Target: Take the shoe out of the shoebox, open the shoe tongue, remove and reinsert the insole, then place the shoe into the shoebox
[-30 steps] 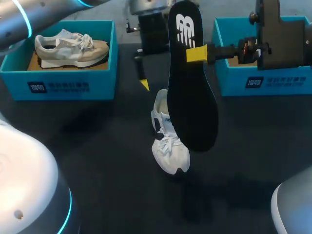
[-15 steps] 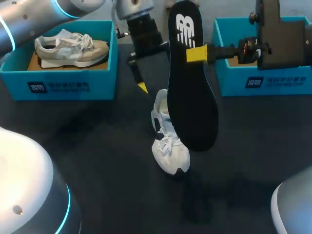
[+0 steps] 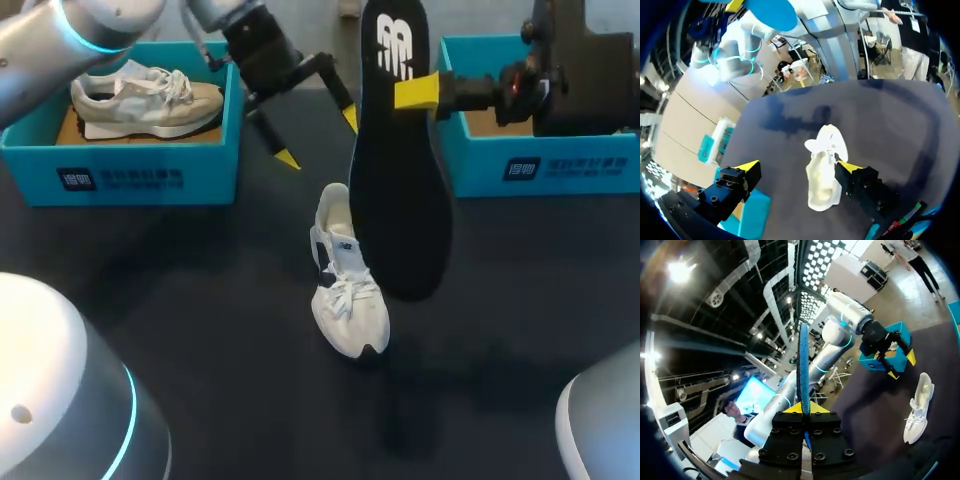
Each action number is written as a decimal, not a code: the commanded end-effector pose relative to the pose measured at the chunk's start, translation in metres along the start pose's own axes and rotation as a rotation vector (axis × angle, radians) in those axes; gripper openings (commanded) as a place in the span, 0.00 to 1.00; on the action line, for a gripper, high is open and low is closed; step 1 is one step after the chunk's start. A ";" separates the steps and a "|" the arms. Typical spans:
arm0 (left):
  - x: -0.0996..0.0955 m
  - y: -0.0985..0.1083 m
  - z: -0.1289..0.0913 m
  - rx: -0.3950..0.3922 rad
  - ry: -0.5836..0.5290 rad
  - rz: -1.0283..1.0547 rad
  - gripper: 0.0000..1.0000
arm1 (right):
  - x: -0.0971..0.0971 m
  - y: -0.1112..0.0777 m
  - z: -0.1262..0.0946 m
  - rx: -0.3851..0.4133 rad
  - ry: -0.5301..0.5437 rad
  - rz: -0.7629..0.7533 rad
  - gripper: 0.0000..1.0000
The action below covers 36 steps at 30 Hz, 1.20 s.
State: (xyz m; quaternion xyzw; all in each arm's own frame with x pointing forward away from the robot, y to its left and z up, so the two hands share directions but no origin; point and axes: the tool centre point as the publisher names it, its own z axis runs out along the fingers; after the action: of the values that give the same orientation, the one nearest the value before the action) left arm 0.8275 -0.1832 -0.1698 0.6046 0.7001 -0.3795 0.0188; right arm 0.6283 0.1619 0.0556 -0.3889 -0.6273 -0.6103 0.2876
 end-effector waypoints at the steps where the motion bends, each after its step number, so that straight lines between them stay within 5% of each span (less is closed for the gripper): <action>1: 0.005 -0.013 -0.008 -0.026 -0.297 0.034 1.00 | -0.009 0.015 0.002 0.022 0.006 0.032 0.00; 17: -0.011 -0.053 -0.044 -0.027 -0.576 0.189 1.00 | -0.061 0.053 -0.011 0.067 0.036 0.277 0.00; 36: -0.018 -0.097 -0.057 -0.100 -0.819 0.384 1.00 | -0.137 0.081 -0.009 -0.125 0.003 0.592 0.00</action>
State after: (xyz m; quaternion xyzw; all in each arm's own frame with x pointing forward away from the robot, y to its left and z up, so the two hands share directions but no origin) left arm 0.7823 -0.1647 -0.0684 0.5640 0.5427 -0.5189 0.3437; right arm 0.7683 0.1253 -0.0092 -0.5615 -0.4525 -0.5404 0.4335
